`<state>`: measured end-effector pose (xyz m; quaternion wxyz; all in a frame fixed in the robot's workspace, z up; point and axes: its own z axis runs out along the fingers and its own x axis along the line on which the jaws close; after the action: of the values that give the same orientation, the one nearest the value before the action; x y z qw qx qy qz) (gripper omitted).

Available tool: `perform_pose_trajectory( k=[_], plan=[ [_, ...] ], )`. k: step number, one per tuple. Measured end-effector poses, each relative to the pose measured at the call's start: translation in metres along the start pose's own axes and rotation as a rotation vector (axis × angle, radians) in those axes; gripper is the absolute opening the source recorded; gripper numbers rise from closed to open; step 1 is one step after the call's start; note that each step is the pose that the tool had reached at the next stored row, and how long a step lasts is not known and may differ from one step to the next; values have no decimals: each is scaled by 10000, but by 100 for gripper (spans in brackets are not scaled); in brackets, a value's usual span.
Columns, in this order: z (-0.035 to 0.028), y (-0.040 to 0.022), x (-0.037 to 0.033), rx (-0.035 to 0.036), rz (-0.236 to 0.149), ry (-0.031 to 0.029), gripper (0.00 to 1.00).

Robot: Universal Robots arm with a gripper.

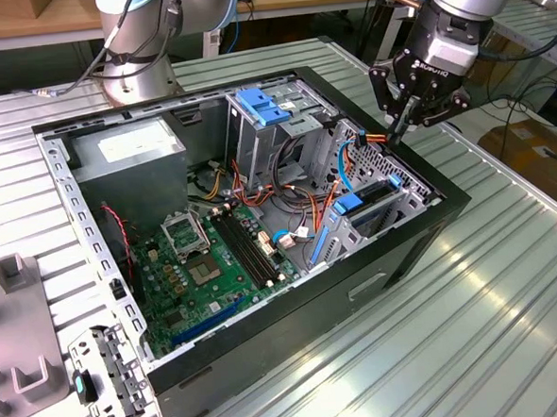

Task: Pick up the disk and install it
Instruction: 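Insert the first disk wire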

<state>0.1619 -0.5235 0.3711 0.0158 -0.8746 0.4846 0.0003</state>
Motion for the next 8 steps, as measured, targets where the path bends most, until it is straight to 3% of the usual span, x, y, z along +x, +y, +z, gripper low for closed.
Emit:
perform_pose_trajectory(
  k=[2, 8],
  plan=[
    [0, 1, 0, 5, 312, 8, 17],
    [0, 52, -31, 6, 376, 9, 17]
  ],
)
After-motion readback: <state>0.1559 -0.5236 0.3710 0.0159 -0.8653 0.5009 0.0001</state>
